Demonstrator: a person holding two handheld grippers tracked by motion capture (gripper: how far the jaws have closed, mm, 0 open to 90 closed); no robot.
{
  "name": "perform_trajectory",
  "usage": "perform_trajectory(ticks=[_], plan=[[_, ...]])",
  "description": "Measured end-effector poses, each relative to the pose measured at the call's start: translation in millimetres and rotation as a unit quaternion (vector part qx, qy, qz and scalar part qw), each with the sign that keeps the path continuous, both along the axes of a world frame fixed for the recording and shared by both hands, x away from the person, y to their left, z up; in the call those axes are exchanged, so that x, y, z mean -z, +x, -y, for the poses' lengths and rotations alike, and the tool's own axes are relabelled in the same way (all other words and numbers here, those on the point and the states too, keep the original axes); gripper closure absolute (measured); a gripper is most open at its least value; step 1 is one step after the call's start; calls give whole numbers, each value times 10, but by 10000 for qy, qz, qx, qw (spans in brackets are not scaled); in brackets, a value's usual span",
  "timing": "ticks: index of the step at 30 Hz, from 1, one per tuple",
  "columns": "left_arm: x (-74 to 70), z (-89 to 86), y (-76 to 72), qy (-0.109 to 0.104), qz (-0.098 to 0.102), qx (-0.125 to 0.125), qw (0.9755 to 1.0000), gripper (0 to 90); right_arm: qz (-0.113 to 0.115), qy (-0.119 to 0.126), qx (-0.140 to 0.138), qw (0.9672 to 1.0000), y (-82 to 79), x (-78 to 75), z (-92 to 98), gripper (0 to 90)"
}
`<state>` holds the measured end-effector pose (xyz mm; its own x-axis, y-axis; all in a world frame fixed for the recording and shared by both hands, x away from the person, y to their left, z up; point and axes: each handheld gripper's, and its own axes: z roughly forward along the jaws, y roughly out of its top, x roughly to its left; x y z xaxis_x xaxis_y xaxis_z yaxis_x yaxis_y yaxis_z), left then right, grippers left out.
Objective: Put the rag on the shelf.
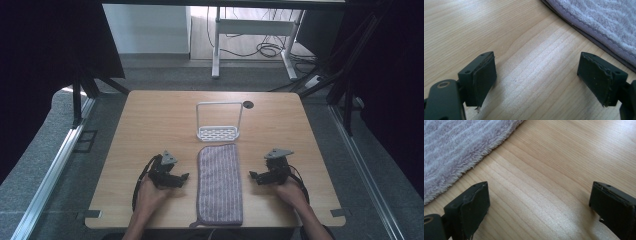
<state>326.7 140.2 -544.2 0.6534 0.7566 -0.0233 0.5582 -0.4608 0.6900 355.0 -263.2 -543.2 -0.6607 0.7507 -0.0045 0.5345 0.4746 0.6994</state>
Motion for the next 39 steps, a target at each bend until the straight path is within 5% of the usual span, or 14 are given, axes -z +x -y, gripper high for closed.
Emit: perform_trajectory(ticks=[25,39], plan=[[6,-11,12,-52,-29,-265,9996,120,-128,-66,-39,9999,13,-32,5,58],[-80,-58,45,-342,-183,-158,9991,122,-241,171,-41,9996,33,-165,30,106]])
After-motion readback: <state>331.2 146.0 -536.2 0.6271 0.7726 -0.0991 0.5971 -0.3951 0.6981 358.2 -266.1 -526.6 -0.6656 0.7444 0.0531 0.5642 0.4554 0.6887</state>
